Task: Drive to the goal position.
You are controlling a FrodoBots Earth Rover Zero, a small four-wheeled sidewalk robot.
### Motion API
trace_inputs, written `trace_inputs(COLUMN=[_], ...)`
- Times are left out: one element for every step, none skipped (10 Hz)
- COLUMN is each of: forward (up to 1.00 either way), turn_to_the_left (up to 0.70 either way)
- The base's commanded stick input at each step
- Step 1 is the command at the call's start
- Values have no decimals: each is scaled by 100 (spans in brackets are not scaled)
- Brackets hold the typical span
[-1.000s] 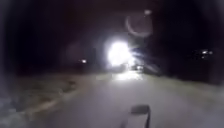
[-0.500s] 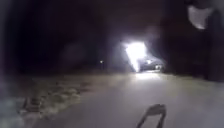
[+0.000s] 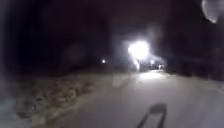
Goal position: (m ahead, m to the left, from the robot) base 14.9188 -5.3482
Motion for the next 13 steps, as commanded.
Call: trace_inputs(forward=[100, 100, 100, 100, 100, 100, 100, 100, 100, 100, 100, 100, 100], turn_to_the_left=[-39, -40, -40, -40, -40, -40, -37, -22, -12, -4, 0, 0, -11])
